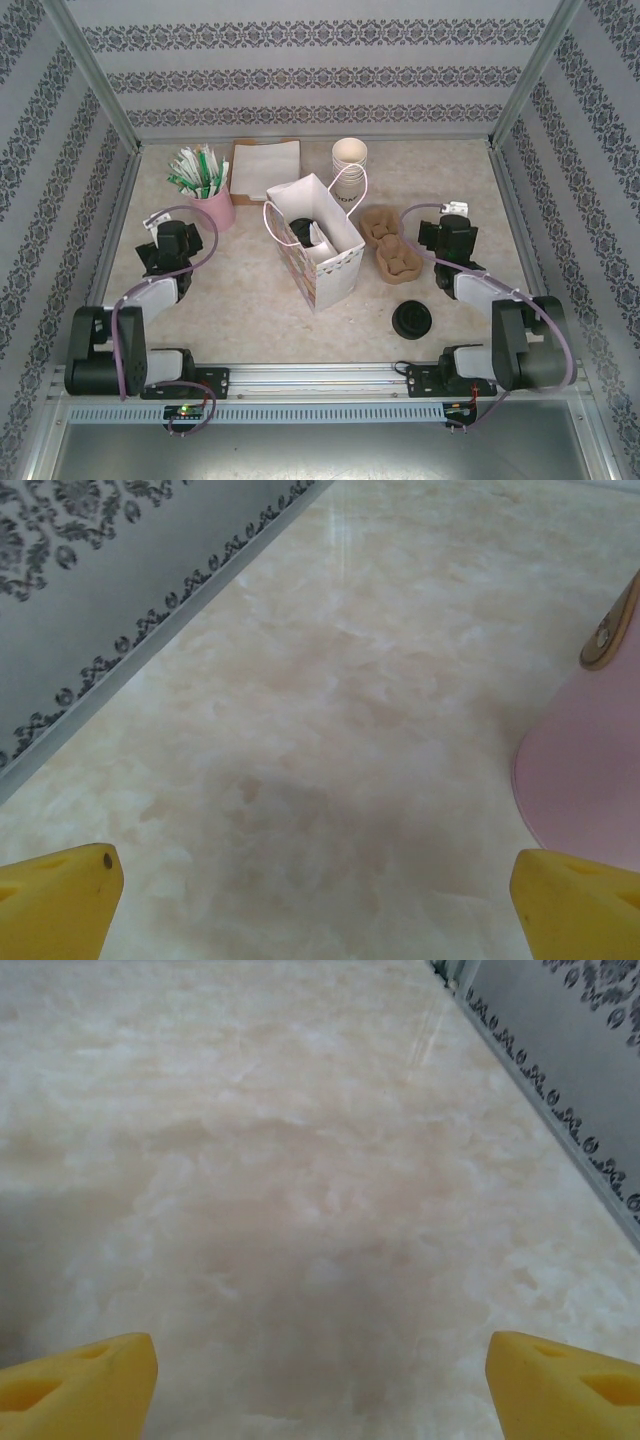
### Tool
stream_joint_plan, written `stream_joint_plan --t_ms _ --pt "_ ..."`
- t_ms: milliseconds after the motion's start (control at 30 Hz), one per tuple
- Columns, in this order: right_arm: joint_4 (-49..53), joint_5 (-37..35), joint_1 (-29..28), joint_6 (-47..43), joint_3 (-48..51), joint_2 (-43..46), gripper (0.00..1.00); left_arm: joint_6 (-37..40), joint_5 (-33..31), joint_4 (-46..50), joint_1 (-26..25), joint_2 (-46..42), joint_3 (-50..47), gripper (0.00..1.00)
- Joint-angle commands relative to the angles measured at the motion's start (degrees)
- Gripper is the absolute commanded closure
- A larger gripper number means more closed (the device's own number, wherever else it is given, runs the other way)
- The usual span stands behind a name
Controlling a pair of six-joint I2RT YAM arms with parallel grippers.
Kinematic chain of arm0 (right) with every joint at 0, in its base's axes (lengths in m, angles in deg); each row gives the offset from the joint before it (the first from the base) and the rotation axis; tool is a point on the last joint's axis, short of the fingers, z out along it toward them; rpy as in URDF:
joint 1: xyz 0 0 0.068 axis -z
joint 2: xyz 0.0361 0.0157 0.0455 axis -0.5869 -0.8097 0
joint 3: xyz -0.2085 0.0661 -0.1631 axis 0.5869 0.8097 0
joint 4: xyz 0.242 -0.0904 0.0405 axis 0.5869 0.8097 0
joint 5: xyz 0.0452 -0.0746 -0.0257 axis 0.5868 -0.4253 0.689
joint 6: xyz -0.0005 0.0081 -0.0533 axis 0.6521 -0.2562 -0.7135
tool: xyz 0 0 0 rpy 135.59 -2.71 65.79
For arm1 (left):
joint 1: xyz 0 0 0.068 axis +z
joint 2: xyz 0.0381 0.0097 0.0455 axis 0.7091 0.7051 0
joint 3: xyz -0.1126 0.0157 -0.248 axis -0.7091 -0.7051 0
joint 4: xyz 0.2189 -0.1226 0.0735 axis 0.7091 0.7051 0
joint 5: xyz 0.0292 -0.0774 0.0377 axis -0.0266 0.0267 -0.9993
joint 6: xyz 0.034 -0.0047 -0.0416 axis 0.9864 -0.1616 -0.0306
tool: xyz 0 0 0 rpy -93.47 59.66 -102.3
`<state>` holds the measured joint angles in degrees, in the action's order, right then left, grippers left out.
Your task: Pack the takeout coffee
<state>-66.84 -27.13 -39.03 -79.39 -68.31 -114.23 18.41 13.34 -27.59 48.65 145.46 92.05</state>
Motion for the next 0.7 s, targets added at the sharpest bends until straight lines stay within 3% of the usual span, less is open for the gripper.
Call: stream_joint_plan --t_ms 0,167,333,433,533,667 --pt "-11.20 1.36 0.70 -1.90 1.26 -0.90 0.13 4.84 2.11 -13.11 0.29 4.24 -0.70 0.00" --pt "-9.71 4.12 0.98 -2.03 -0.52 -2.13 0.12 6.75 5.55 -7.89 0.29 7.15 3.56 0.00" --pt "-14.09 11.89 0.72 -4.28 2.98 -0.09 0.06 11.34 9.50 -15.29 0.29 4.65 -0.98 0.00" --pt "-16.59 11.93 0.72 -3.78 2.73 -2.26 0.04 10.83 7.98 -18.77 0.27 2.98 -3.57 0.00" --pt "-22.08 11.50 -0.42 -4.51 2.39 -7.46 0.02 12.58 12.11 -19.65 0.30 2.59 -4.31 0.00" --pt "-21.65 11.33 0.43 -3.31 2.14 -8.21 0.02 13.77 15.21 -21.95 0.12 1.28 -6.19 0.00"
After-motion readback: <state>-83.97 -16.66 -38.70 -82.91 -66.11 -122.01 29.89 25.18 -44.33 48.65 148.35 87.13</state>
